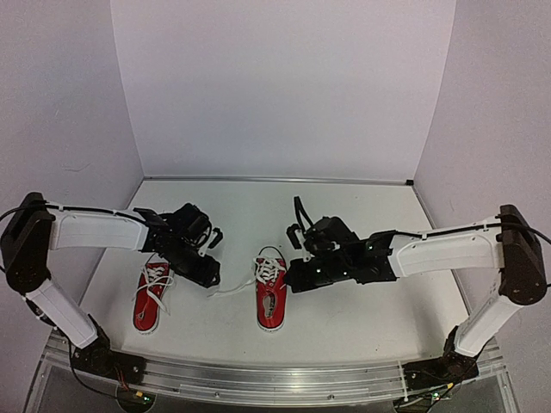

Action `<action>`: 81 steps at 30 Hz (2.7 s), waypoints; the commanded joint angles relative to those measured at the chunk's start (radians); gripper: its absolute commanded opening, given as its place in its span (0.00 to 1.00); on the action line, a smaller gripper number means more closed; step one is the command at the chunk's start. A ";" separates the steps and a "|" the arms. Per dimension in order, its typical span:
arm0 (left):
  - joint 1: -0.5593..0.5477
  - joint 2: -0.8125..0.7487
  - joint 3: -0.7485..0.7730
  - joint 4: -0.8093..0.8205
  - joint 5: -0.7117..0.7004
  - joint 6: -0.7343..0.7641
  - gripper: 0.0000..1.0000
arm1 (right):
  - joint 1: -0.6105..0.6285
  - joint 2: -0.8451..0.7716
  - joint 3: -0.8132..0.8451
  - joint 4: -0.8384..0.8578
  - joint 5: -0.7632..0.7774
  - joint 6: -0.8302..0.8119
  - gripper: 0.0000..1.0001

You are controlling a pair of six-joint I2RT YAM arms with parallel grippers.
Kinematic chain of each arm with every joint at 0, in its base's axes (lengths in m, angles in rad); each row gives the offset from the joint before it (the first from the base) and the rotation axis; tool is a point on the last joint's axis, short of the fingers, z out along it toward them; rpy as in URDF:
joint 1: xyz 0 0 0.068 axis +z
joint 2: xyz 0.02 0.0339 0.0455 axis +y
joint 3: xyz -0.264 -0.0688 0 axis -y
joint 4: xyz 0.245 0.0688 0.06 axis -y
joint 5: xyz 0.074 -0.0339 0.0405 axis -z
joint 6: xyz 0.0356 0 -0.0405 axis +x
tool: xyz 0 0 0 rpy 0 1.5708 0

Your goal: Tie the shoes

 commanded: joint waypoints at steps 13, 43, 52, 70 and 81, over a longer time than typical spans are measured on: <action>-0.105 0.223 0.119 0.025 -0.053 0.124 0.49 | -0.010 -0.038 -0.019 -0.001 0.030 0.021 0.00; 0.201 -0.271 -0.008 -0.124 -0.174 -0.431 0.00 | -0.017 -0.506 -0.501 -0.008 0.323 0.554 0.00; 0.271 -0.205 -0.098 -0.101 -0.172 -0.491 0.00 | -0.017 -0.594 -0.546 -0.291 0.494 0.839 0.00; 0.355 -0.193 -0.152 0.079 0.104 -0.280 0.00 | -0.017 -0.479 -0.490 -0.238 0.502 0.624 0.00; 0.276 -0.122 -0.152 0.056 0.131 -0.192 0.22 | -0.016 -0.062 -0.235 -0.086 0.345 0.324 0.07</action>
